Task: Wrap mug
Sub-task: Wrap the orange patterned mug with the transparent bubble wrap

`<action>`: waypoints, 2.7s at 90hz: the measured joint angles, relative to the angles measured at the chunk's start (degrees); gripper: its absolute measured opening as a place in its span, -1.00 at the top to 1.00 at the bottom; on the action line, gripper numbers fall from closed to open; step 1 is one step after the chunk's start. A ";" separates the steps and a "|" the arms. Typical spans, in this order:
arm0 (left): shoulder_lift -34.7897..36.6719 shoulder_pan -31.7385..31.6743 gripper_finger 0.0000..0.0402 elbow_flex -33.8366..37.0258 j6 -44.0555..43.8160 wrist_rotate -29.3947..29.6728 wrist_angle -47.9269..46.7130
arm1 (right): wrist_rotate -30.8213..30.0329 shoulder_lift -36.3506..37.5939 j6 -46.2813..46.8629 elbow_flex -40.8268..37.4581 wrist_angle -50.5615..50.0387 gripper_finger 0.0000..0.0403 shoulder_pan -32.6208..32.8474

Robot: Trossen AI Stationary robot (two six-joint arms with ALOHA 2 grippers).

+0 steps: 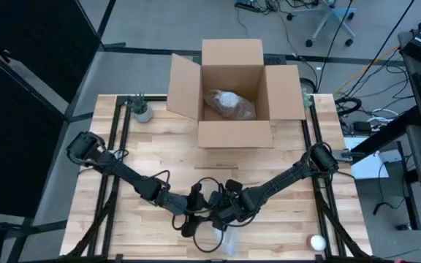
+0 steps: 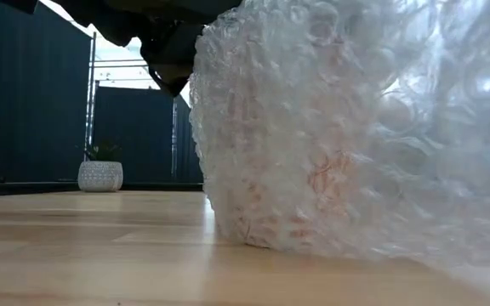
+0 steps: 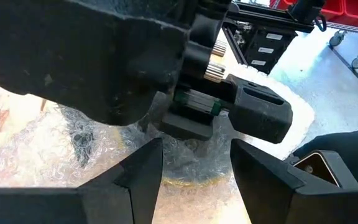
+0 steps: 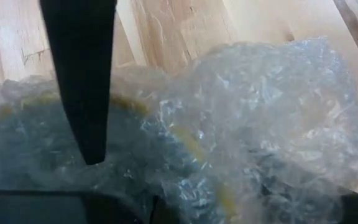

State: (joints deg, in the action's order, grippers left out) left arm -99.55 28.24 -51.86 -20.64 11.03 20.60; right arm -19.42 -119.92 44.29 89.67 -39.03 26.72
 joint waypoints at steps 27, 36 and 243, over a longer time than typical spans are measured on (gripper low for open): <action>0.02 0.01 0.11 0.00 -0.02 -0.01 0.04 | 0.02 0.00 0.00 0.02 0.02 0.07 0.00; 0.02 0.01 0.11 0.00 -0.02 -0.01 0.15 | 0.02 0.00 -0.01 0.02 0.02 0.07 0.01; 5.53 -4.49 0.11 -0.04 7.63 12.42 -23.26 | 0.00 0.02 -3.21 0.07 1.44 0.07 0.39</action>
State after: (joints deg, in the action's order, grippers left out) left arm -94.02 23.75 -51.90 -13.02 23.46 -2.66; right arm -19.42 -119.90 41.08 89.73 -37.58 27.11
